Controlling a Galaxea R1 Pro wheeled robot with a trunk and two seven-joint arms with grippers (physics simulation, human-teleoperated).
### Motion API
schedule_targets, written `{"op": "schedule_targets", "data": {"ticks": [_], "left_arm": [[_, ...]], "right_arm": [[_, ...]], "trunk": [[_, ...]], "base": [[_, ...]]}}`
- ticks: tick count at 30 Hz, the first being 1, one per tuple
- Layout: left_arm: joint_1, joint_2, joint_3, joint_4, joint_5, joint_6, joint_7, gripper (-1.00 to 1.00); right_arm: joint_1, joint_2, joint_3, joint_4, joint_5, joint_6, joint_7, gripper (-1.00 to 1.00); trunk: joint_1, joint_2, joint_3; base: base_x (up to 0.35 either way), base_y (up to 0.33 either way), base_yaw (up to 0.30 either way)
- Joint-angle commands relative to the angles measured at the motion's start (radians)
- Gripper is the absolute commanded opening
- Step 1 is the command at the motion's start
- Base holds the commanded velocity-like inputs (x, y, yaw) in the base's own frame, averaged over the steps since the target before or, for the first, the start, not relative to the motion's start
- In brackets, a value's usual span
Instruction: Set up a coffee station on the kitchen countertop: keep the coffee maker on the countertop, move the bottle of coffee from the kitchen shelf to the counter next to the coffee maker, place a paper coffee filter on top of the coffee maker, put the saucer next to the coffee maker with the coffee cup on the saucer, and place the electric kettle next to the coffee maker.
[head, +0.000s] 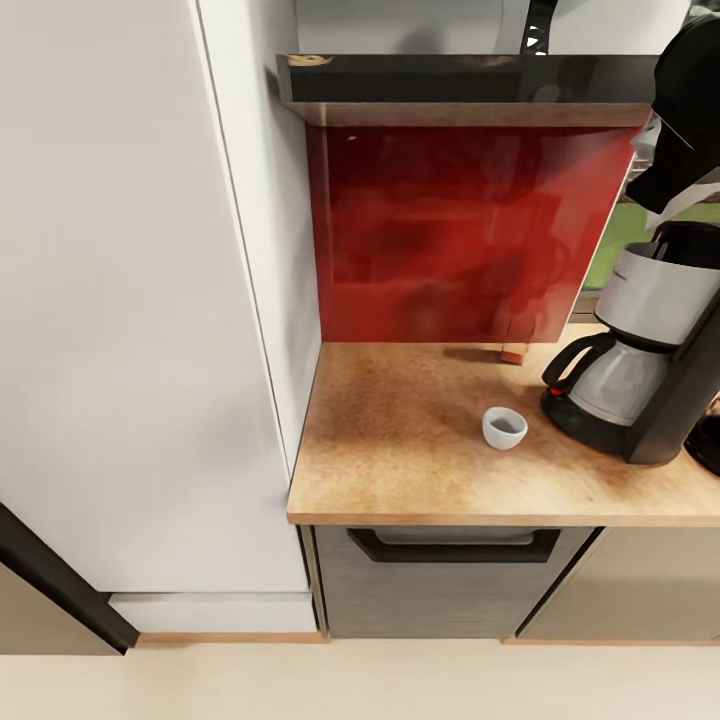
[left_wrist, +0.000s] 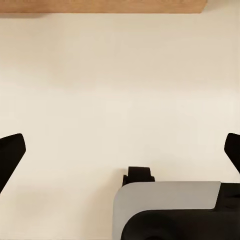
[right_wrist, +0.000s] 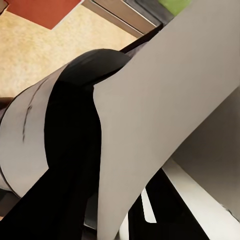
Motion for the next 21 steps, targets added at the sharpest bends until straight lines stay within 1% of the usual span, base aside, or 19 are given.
{"op": "schedule_targets", "data": {"ticks": [1,6,11,15,21], "left_arm": [[0.000,0.000,0.000,-0.002,0.002,-0.001,0.000,1.00],[0.000,0.000,0.000,-0.002,0.002,-0.001,0.000,1.00],[0.000,0.000,0.000,-0.002,0.002,-0.001,0.000,1.00],[0.000,0.000,0.000,-0.001,0.002,-0.001,0.000,1.00],[0.000,0.000,0.000,-0.002,0.002,-0.001,0.000,1.00]], "right_arm": [[-0.001,0.000,0.000,-0.001,0.007,0.002,0.009,-1.00],[-0.001,0.000,0.000,-0.001,0.007,0.002,0.008,-1.00],[-0.001,0.000,0.000,-0.001,0.007,0.002,0.008,-1.00],[-0.001,0.000,0.000,-0.001,0.007,0.002,0.008,-1.00],[-0.001,0.000,0.000,-0.001,0.007,0.002,0.008,-1.00]], "trunk": [[0.004,-0.007,-0.004],[0.023,-0.042,-0.020],[0.023,-0.042,-0.020],[0.038,-0.070,-0.032],[0.038,-0.070,-0.032]], "base": [[0.000,0.000,0.000],[0.000,0.000,0.000],[0.000,0.000,0.000],[0.000,0.000,0.000],[0.000,0.000,0.000]]}}
